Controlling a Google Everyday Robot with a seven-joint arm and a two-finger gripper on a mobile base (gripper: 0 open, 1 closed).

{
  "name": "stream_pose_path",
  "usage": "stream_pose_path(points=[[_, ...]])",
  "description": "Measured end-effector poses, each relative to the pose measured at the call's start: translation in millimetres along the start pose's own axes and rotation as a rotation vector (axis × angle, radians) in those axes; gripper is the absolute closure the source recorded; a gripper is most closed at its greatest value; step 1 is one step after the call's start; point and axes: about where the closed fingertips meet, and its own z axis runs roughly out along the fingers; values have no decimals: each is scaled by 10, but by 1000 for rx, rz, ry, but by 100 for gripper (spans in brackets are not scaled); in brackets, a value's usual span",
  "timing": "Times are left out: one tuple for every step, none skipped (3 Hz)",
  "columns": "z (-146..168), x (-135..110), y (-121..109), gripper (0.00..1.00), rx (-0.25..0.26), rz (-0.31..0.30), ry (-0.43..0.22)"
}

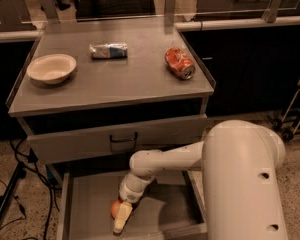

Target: Pick orange from middle drawer and place on counter

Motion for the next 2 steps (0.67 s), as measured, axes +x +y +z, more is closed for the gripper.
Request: stream_pose_path(points=[[0, 0, 0, 25, 0, 0, 0], [0, 0, 0, 48, 0, 0, 0]])
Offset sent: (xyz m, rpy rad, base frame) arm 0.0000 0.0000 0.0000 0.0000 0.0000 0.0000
